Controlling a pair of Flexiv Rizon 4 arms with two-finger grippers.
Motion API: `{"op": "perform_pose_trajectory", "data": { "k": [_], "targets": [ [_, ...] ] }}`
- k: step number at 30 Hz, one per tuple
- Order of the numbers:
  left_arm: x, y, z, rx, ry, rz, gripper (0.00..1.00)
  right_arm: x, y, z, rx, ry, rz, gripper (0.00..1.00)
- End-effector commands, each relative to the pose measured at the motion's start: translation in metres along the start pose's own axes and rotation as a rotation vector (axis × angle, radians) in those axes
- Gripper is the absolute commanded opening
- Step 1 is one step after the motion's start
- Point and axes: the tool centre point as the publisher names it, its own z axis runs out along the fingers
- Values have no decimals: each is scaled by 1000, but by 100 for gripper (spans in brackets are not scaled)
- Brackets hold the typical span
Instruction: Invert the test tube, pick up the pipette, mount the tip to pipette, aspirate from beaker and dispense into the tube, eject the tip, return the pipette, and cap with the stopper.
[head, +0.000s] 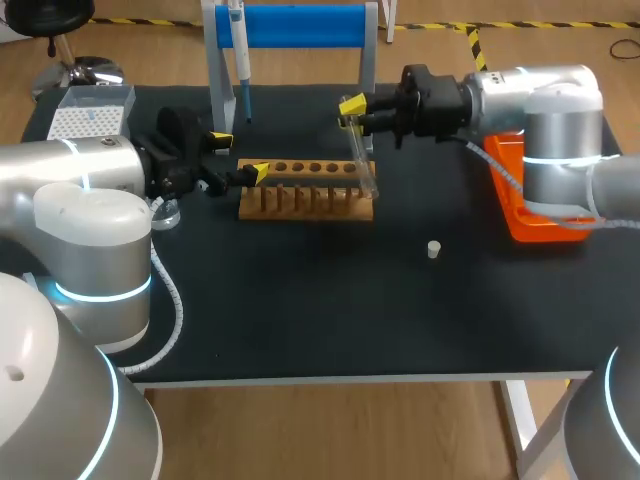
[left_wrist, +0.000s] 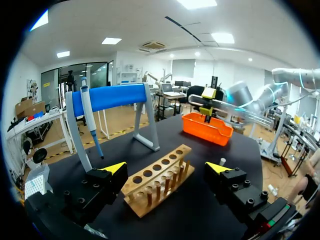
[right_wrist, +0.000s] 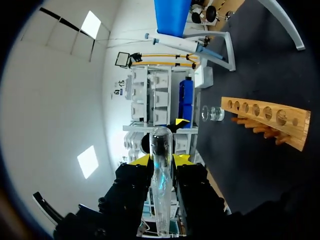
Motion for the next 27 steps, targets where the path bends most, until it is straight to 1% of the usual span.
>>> {"op": "perform_pose_trajectory", "data": {
  "k": [1,6,14,27],
  "targets": [
    [0,2,0,9,0,1,100,0,1,-2,3,-4,0,0],
    [0,2,0,9,0,1,100,-1,3,-3,-5,-10,27,0],
    [0,2,0,9,0,1,100,-2,2,-4,7,-18,24,0],
    [0,2,0,9,0,1,100,-1,2,-4,0,-16,31,0]
  ]
}}
